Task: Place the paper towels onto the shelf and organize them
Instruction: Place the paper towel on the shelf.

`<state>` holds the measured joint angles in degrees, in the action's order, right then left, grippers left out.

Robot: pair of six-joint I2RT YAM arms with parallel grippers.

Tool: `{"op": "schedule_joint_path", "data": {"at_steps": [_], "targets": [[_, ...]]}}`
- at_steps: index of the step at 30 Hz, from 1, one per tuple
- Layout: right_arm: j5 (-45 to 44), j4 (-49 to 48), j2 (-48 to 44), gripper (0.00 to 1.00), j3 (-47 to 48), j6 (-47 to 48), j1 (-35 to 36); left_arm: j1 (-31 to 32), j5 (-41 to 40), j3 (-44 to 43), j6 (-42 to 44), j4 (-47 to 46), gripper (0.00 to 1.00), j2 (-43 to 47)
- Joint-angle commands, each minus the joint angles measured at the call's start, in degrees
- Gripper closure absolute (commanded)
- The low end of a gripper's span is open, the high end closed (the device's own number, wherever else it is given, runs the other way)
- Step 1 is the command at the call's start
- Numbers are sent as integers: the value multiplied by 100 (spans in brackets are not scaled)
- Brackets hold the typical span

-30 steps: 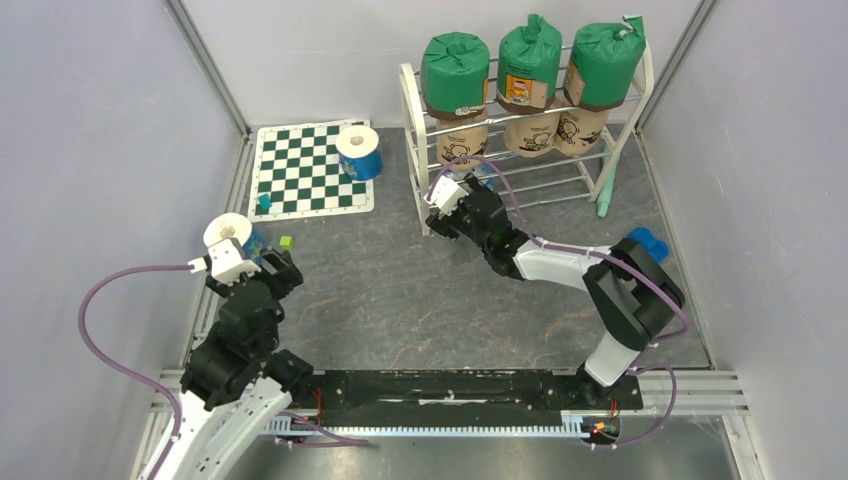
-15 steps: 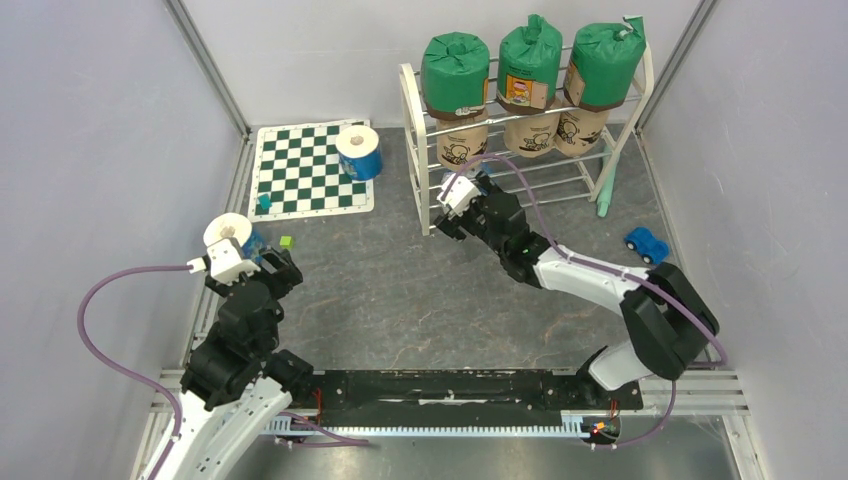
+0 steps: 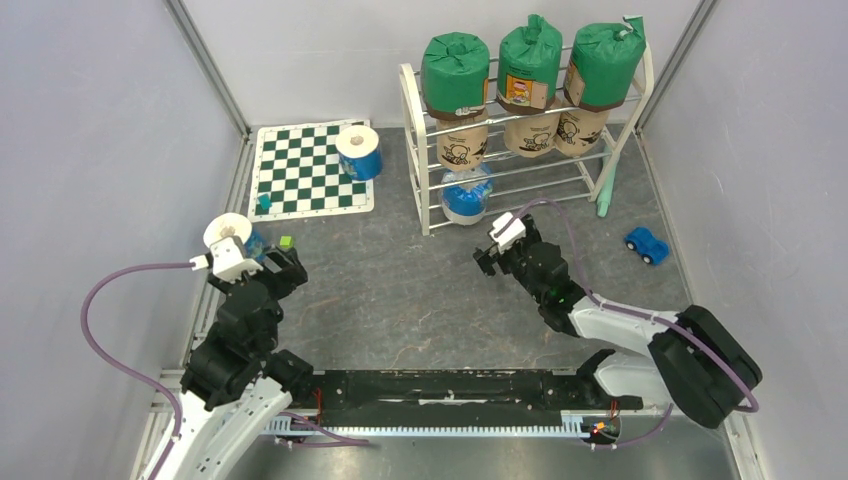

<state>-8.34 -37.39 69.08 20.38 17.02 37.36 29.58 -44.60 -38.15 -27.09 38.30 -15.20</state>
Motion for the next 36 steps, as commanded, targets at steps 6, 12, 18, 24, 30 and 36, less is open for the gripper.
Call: {"op": "schedule_joint_path", "data": {"at_steps": [6, 12, 18, 24, 30, 36], "targets": [[522, -2158, 1054, 10, -143, -1111, -824, -27, 643, -332, 603, -491, 4, -450], [816, -2748, 1915, 13, 353, -1540, -1058, -29, 854, -67, 739, -927, 0, -465], [1199, -3072, 2543, 14, 844, -1693, -1160, -35, 649, 157, 896, -1012, 0, -254], [1636, -2936, 3026, 19, 1332, -1954, -1170, -37, 514, 186, 881, -926, 0, -267], [2221, -3061, 3294, 32, 1611, -2432, -1162, -58, 533, 184, 899, -947, 0, -343], [2392, -3251, 3435, 40, 1710, -2859, -1141, -83, 531, 190, 903, -939, 0, -355]]}}
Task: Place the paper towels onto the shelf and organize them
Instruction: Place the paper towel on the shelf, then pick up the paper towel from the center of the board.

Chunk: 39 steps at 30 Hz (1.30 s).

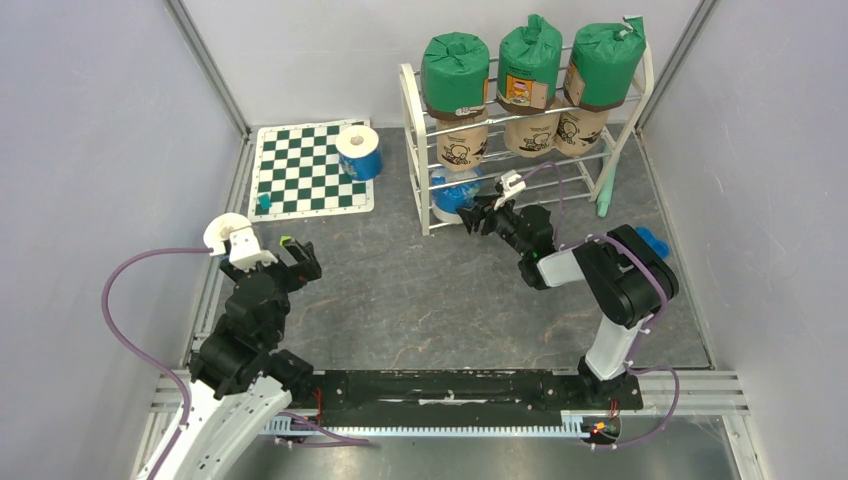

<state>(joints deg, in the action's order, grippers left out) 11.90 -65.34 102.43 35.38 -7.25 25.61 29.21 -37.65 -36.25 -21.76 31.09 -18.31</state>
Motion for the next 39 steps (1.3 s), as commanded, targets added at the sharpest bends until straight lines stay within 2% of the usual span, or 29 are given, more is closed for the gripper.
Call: {"op": "schedule_joint_path", "data": {"at_steps": [1, 17, 24, 27, 32, 36, 39], "targets": [[381, -467, 110, 41, 215, -469, 49, -49, -153, 6, 365, -218, 0, -39], [309, -240, 29, 37, 272, -437, 356, -126, -41, 7, 350, -198, 0, -94], [-237, 201, -843, 31, -311, -45, 355, -153, 21, 10, 348, -191, 0, -140], [-554, 812, -1353, 27, -505, 191, 357, -169, 70, -9, 355, -193, 0, -210], [-1083, 2501, -2242, 14, -591, 597, 349, -185, 135, -39, 323, -180, 0, -350], [-1465, 3430, -3010, 10, -692, 675, 299, -197, 118, -142, 218, -150, 0, -576], [-1549, 3730, -3735, 9, -916, 672, 288, -205, -12, -262, 215, -68, 0, -892]]}}
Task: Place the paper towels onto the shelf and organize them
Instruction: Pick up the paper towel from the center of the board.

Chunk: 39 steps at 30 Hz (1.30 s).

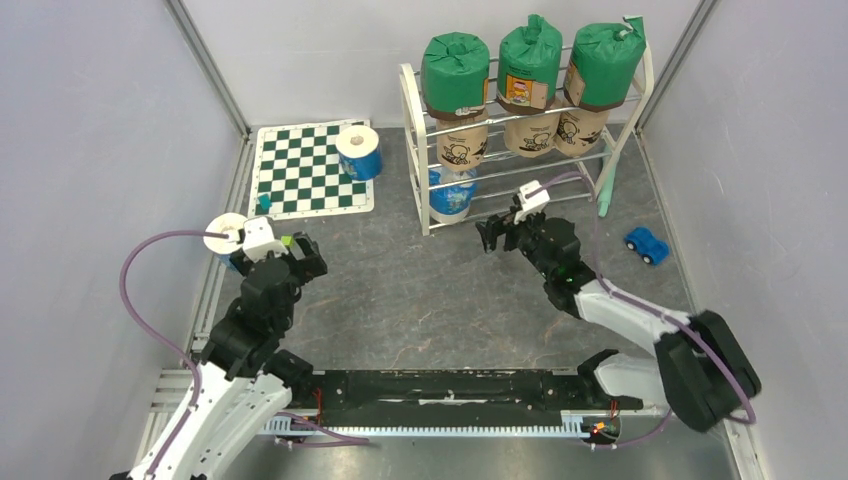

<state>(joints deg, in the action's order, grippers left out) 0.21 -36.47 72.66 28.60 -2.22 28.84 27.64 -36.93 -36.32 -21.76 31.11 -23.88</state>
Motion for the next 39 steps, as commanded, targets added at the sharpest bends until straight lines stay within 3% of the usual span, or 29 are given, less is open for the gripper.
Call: {"op": "schedule_joint_path", "data": {"at_steps": [1, 7, 12, 22, 30, 39], "targets": [[-431, 891, -1043, 8, -330, 169, -37, -48, -189, -320, 229, -21, 0, -436], [-904, 1043, -2366, 2, -815, 352, -33, -113, -440, -662, 390, 70, 0, -1150], [-987, 777, -2866, 2, -1225, 257, -39, -497, -528, -1052, 418, 70, 0, -1962], [-943, 889, -3311, 2, -1447, -45, -37, -2887, 116, -1611, -65, -154, 1, -3217], [-1194, 833, -3792, 2, -1625, -44, 129, -4320, 405, -1692, -750, -708, 2, -4048], [-1570, 868, -4036, 2, -1656, 133, 459, -5039, 1107, -2120, -1013, -951, 3, -5356]]}}
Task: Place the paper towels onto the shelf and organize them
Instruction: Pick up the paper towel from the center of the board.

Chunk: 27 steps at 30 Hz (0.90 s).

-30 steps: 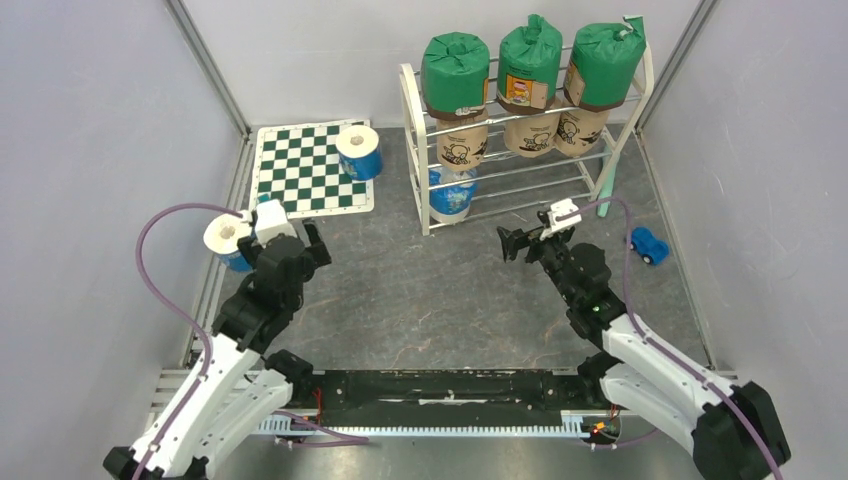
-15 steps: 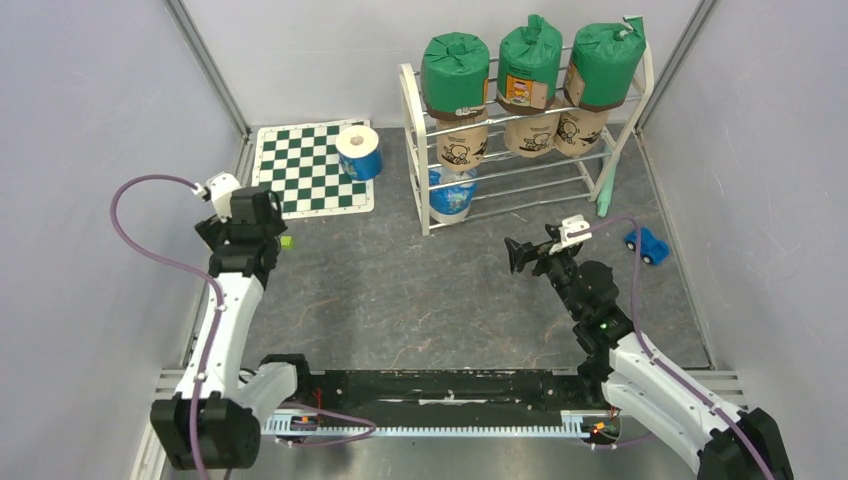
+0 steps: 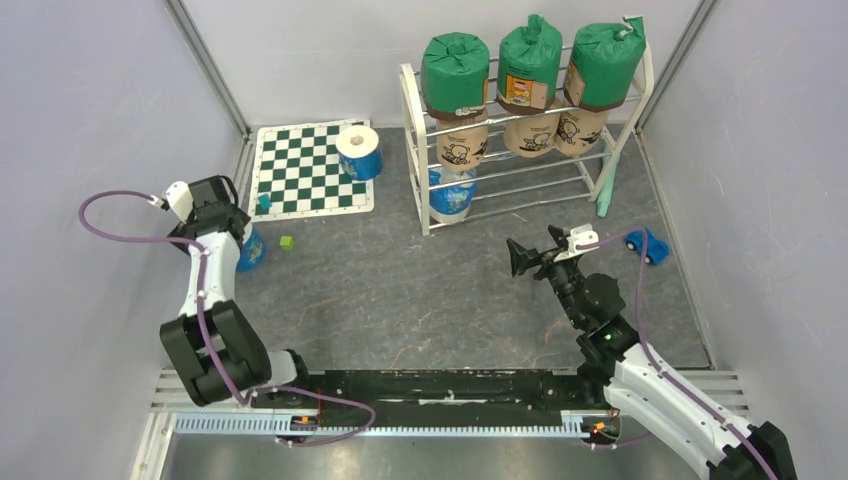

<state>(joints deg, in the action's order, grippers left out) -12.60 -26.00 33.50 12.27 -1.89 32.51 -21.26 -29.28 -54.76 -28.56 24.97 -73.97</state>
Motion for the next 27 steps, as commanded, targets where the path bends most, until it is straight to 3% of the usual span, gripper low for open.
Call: {"op": "schedule_joint_path", "data": {"at_steps": [1, 14, 18, 24, 27], "targets": [[-334, -177, -127, 2, -24, 122, 109, -175, 369, -293, -320, -335, 4, -473], [-455, -177, -28, 2, -29, 136, 180, -388, 427, -426, -14, -570, 8, -1627], [-460, -194, 2, 2, -40, 136, 183, -388, 531, -440, -81, -480, 9, -1350], [-451, -317, 73, 2, -91, 140, 289, -388, -95, -498, -294, -290, 4, -496], [-475, -323, 163, 2, -61, 302, 402, -386, -363, -645, -299, -304, 3, -506]]}}
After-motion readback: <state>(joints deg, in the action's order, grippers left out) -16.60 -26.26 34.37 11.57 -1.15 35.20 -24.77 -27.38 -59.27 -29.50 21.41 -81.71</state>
